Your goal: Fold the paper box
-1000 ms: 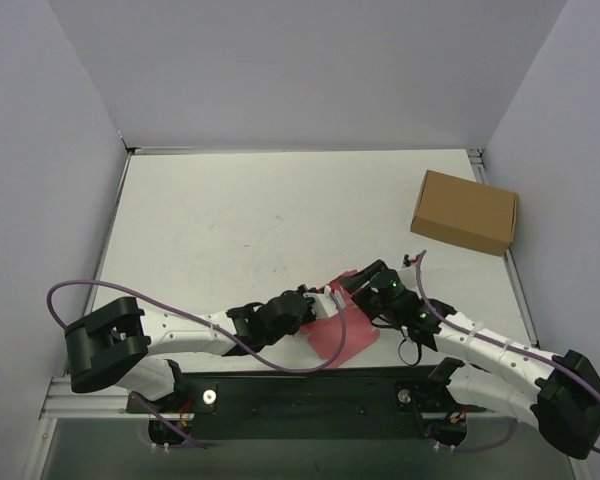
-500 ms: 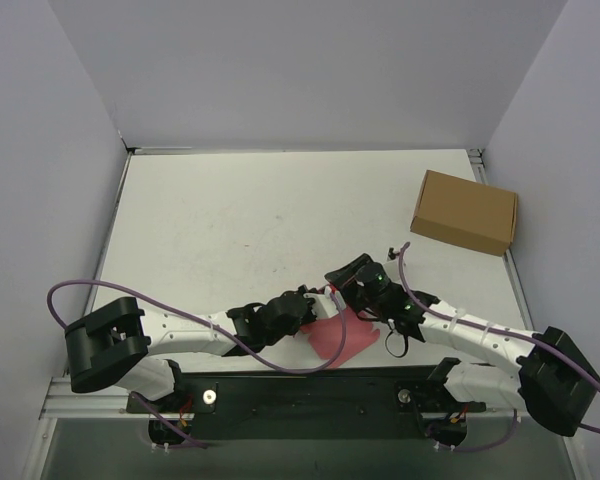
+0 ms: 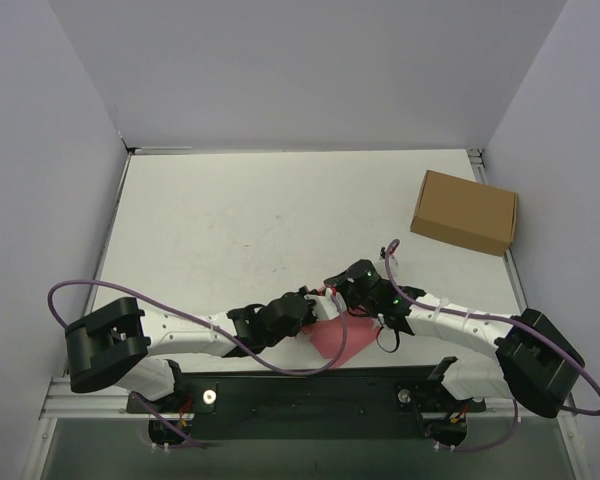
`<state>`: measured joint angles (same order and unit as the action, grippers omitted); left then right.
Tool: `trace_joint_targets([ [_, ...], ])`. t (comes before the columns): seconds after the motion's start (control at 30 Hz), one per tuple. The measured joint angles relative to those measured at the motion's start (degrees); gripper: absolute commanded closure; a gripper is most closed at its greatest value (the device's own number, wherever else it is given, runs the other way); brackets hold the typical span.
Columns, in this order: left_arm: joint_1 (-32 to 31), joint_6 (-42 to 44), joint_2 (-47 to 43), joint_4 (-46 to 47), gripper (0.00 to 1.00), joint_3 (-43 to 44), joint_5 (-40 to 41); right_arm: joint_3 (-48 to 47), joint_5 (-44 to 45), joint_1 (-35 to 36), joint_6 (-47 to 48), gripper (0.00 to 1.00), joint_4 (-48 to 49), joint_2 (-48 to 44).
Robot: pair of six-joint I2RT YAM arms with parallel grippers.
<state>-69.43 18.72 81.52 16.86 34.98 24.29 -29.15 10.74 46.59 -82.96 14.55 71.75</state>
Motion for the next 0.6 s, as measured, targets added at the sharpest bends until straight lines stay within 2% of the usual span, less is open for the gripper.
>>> trace_joint_targets([
  [0.07,0.0,0.0,0.0,0.0,1.00,0.0,0.3,-0.1,-0.1,0.0,-0.2,0.99,0.2,0.0],
  [0.1,0.0,0.0,0.0,0.0,0.93,0.0,0.4,-0.1,-0.1,0.0,-0.7,1.00,0.2,0.0],
  [0.2,-0.2,0.0,0.0,0.0,0.59,0.0,0.7,-0.1,-0.2,0.0,-1.3,1.00,0.3,0.0],
  [0.23,-0.2,-0.4,-0.1,-0.2,0.40,0.0,0.7,-0.1,-0.2,0.0,-1.4,1.00,0.6,0.0],
  [0.33,-0.3,-0.7,-1.0,-1.8,0.22,0.2,0.6,-0.1,-0.2,0.0,-1.4,1.00,1.6,0.0],
  [0.47,-0.2,-2.3,-6.2,-5.0,0.15,0.2,-0.4,0.5,-0.3,0.0,-1.1,1.00,3.6,0.0],
  [0.6,0.8,-5.1,-14.7,-7.5,0.15,0.8,-3.8,3.9,-2.1,-1.0,-0.3,1.00,9.6,0.0],
])
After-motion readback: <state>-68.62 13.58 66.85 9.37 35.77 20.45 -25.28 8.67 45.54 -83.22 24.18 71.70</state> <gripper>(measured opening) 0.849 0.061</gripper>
